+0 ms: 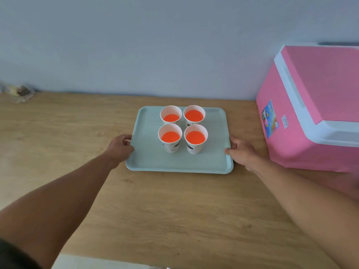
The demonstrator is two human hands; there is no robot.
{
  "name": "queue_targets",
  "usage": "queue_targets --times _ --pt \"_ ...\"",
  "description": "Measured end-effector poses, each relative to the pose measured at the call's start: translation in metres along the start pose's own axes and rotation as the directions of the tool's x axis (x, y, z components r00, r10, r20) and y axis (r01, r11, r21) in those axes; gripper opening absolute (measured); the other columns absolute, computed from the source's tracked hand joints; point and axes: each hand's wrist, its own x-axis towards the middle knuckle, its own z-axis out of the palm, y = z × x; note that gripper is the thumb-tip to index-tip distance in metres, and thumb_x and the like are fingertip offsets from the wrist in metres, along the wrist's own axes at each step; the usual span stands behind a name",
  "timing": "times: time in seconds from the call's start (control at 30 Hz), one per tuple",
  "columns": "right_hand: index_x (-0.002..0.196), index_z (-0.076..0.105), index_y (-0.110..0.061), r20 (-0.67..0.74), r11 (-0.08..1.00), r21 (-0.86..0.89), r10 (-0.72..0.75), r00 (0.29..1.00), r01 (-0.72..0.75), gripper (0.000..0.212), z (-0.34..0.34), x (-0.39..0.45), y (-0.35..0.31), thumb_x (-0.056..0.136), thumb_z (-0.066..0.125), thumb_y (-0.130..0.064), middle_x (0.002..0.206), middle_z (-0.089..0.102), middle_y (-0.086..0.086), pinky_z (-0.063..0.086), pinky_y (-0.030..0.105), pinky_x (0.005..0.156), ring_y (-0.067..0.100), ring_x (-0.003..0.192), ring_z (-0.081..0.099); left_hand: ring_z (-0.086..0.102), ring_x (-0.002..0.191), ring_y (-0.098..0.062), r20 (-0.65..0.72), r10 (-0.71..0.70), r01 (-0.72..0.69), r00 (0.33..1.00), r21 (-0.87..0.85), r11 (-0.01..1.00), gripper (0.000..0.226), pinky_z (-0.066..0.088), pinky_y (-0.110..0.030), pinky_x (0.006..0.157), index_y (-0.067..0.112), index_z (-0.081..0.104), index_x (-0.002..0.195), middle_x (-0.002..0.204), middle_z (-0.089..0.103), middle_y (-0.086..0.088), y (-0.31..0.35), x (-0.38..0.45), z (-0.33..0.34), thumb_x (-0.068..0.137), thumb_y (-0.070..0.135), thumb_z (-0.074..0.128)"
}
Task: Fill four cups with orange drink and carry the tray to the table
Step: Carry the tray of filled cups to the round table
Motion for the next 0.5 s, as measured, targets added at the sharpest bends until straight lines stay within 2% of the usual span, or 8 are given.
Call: queue_targets --times 0.1,0.2,0.43,0.5 --pt "0.144 0.062 -0.034 -0.019 1.0 0.001 -0.005 1.0 0.005 0.056 0.0 -0.02 -0.001 0.093 0.069 -0.013 0.093 0.07 -0.022 0.054 0.026 0.084 0.006 0.093 0.07 0.052 0.073 -0.019 0.014 0.019 -0.019 1.0 -0.01 1.0 0.042 0.047 -0.031 0.07 0.028 0.067 0.111 0.076 0.052 -0.001 -0.006 -0.008 -0.003 0.083 -0.002 0.057" --pt "0.144 0.061 -0.034 -0.037 1.0 0.0 -0.01 0.999 0.01 0.055 0.001 -0.044 -0.001 0.094 0.067 -0.011 0.088 0.067 -0.019 0.047 0.019 0.069 0.0 0.083 0.064 0.054 0.072 -0.018 0.043 0.028 -0.028 0.999 -0.011 1.0 0.042 0.048 -0.032 0.07 0.028 0.066 0.112 0.078 0.055 -0.002 -0.009 -0.013 -0.006 0.083 -0.002 0.059" --pt "0.146 0.059 -0.038 -0.117 0.999 0.038 0.025 0.993 -0.021 0.06 0.017 -0.106 0.004 0.095 0.066 -0.008 0.083 0.064 -0.024 0.043 0.01 0.061 -0.006 0.076 0.062 0.058 0.071 -0.018 0.152 0.079 -0.076 0.985 -0.024 0.997 0.045 0.05 -0.033 0.069 0.02 0.066 0.121 0.08 0.058 -0.002 -0.015 -0.021 -0.022 0.083 -0.003 0.06" --pt "0.148 0.058 -0.036 -0.152 0.998 0.056 0.046 0.987 -0.038 0.061 0.022 -0.126 0.006 0.095 0.066 -0.006 0.077 0.061 -0.023 0.041 0.006 0.057 -0.008 0.068 0.061 0.059 0.074 -0.018 0.193 0.106 -0.104 0.975 -0.019 0.994 0.045 0.051 -0.034 0.069 0.02 0.065 0.122 0.082 0.058 -0.003 -0.014 -0.023 -0.027 0.083 -0.003 0.06"
